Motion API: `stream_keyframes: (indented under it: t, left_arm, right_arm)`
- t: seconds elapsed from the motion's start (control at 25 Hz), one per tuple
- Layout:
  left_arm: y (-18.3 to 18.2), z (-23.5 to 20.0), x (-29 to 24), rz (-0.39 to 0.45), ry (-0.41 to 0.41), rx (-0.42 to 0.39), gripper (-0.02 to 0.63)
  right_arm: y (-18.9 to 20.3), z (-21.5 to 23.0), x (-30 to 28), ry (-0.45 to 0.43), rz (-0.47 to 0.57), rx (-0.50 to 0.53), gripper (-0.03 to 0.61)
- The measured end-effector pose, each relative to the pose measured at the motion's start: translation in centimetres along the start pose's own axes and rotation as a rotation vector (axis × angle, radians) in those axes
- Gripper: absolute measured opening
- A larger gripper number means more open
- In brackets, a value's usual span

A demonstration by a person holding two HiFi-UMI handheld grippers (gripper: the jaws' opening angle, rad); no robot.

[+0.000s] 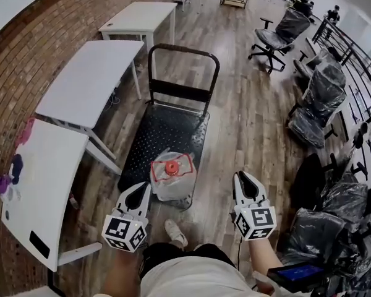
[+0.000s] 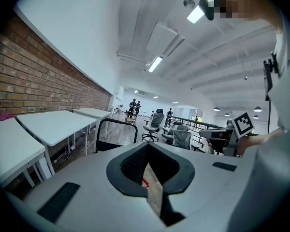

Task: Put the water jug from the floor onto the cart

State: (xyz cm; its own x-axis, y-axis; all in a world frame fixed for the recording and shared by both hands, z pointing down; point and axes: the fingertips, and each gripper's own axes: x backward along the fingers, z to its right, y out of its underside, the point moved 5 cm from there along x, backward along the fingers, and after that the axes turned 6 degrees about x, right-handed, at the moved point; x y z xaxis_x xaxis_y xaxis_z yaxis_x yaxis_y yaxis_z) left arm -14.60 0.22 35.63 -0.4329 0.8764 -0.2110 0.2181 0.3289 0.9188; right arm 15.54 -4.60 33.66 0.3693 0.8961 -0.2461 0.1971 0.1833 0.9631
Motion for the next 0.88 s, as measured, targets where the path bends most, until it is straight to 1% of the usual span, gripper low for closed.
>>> stream_keyframes:
  t: [0.12,0.24,0.48,0.56,0.68,0.88]
  left_arm:
    - [0.6,3.4,1.2,-0.003,0.011,-0.017,0.000]
    - [1.0,6.9,2.8,-0.005,0.022,-0.039,0.000]
    - [2.2,11.9,6.6,0.010,0.017,-0.062,0.000]
    - [2.1,13.1,7.4,0.033,0.009,-0.074,0.000]
    - [1.6,14.1,8.4,0.061,0.004,-0.089,0.000]
    - [1.3,14.4,9.4,0.080,0.030,-0.107,0.000]
  right_arm:
    - [0.0,1.2,3.8,0.018,0.027,0.006,0.037]
    - [0.0,2.2,7.4,0.040,0.053,-0.007,0.006]
    - [0.1,2.9,13.2,0.028,0.091,-0.040,0.005]
    - [0.4,2.9,14.5,0.019,0.085,-0.044,0.005]
    - [0.3,2.3,16.1,-0.018,0.088,-0.041,0.003]
    - [-0.9,0.8,17.2,-0.027,0.103,0.002,0.003]
